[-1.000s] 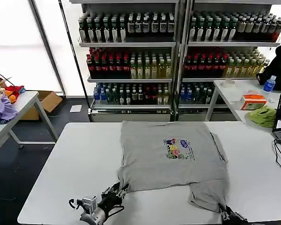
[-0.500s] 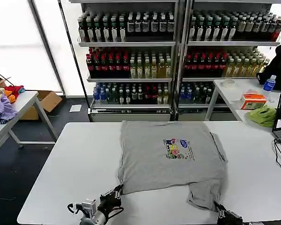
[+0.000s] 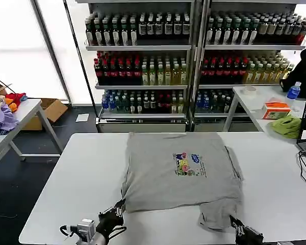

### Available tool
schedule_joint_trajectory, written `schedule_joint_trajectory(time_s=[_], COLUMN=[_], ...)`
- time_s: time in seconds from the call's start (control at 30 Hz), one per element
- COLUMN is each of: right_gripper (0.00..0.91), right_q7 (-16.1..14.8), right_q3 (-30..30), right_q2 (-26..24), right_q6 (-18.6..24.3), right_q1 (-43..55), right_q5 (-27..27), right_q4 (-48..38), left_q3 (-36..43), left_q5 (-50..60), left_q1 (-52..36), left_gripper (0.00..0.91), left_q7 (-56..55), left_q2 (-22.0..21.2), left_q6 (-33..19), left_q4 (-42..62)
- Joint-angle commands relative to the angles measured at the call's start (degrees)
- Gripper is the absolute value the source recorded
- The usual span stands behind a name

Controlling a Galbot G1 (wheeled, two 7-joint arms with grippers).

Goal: Fold and organize the clothes.

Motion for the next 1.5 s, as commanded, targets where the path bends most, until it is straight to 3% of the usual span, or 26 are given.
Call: schedule_joint_trajectory(time_s=[0.03, 0.13, 0.27, 0.4, 0.5, 0.63, 1.03, 1.1, 1.23, 1.43, 1.47, 1.5], right_gripper=[0.000, 0.000, 0.000, 0.000, 0.000, 0.000, 0.000, 0.000, 0.000, 0.000, 0.111, 0.423], right_q7=[-1.83, -2.83, -1.25, -0.96, 1.43, 4.47, 5.23, 5.40, 4.53, 4.70, 4.57, 4.38], right_q3=[0.41, 0.52, -1.54, -1.24, -2.15, -4.44, -6.78, -8.14, -13.31, -19.75, -20.46, -21.13], right_q2=[-1.09, -0.90, 1.08, 1.35, 2.19, 3.14, 1.17, 0.77, 0.09, 1.50, 1.95, 2.43], right_q6=[0.30, 0.94, 5.44, 9.14, 11.31, 10.97, 10.88, 9.97, 9.87, 9.81, 9.73, 9.74], right_q1=[-8.40, -9.66, -6.78, -3.12, 4.01, 16.29, 32.17, 34.97, 41.55, 48.54, 49.01, 49.47], right_q5=[-0.11, -0.17, -0.35, 1.50, 1.45, 3.77, 3.42, 0.68, -10.06, -12.79, -13.27, -13.77], right_q4=[5.03, 6.10, 6.02, 6.28, 4.23, 0.80, -13.20, -14.88, -21.86, -30.67, -31.81, -32.87], left_q3=[-6.05, -7.38, -6.93, -8.24, -8.34, -6.86, 1.76, 2.78, 6.32, 6.79, 6.69, 6.63], left_q5=[1.22, 1.20, 0.94, -3.90, -7.37, -12.33, -20.23, -20.63, -20.74, -18.85, -18.47, -17.94], left_q1=[11.98, 14.56, 13.58, 8.08, 2.00, -8.36, -27.23, -29.66, -35.17, -39.00, -39.15, -39.20], left_gripper=[0.010, 0.010, 0.010, 0.010, 0.010, 0.010, 0.010, 0.010, 0.010, 0.030, 0.071, 0.131], left_q7=[-0.08, 0.29, 0.44, 1.38, 2.84, 4.06, 5.97, 5.84, 5.45, 5.02, 5.38, 5.66], left_q2=[5.43, 6.73, 7.88, 9.97, 11.37, 11.72, 12.55, 12.06, 10.05, 6.81, 6.40, 6.18], left_q6=[3.11, 3.15, 3.17, 3.12, 3.13, 3.13, 3.14, 3.14, 3.18, 3.16, 3.14, 3.14], left_q4=[-8.28, -9.50, -9.26, -8.99, -6.98, -1.61, 13.91, 15.94, 20.52, 27.05, 28.49, 28.92])
